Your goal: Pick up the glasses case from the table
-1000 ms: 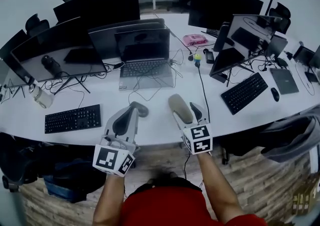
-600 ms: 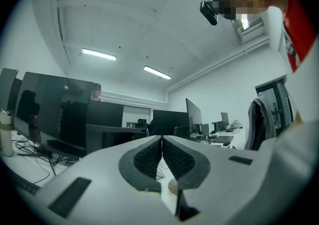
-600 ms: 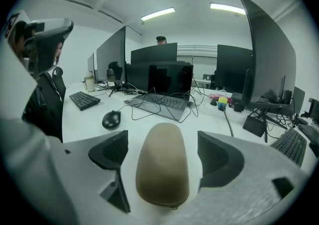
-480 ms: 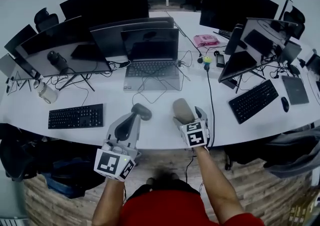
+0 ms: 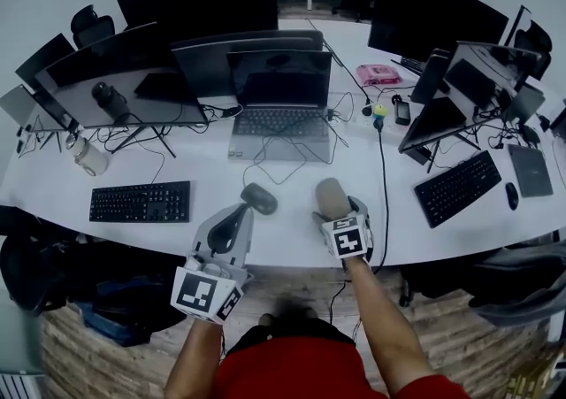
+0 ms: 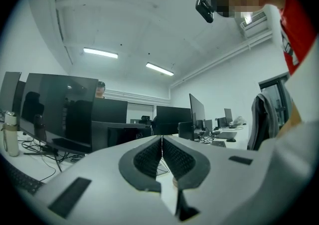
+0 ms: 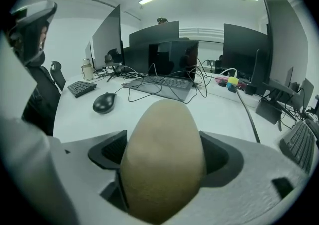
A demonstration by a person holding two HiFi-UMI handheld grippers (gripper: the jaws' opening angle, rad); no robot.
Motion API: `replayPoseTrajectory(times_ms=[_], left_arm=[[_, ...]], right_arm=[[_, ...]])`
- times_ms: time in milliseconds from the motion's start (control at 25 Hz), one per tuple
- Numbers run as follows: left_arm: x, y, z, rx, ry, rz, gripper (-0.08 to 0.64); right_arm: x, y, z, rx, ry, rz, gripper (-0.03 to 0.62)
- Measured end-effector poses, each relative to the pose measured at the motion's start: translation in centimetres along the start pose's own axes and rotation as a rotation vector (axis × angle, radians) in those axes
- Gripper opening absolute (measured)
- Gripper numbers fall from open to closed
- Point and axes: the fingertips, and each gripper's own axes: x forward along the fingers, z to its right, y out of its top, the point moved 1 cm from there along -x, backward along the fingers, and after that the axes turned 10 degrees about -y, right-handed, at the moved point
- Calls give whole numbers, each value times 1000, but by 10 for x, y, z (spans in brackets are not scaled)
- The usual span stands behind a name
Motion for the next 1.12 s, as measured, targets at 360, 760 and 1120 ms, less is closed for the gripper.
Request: replayPoseTrajectory(times_ms=[360, 760, 1120], left_arm=[[-14, 1, -9, -5, 23, 7, 11], [-17, -4, -13, -26, 8, 13, 11], [-18, 5, 4, -31, -43, 38, 11]], right_arm=[[3, 0, 5, 16, -36, -9, 405], [-58, 53, 7, 84, -41, 148, 399], [-160, 106, -4, 112, 6, 324, 397]])
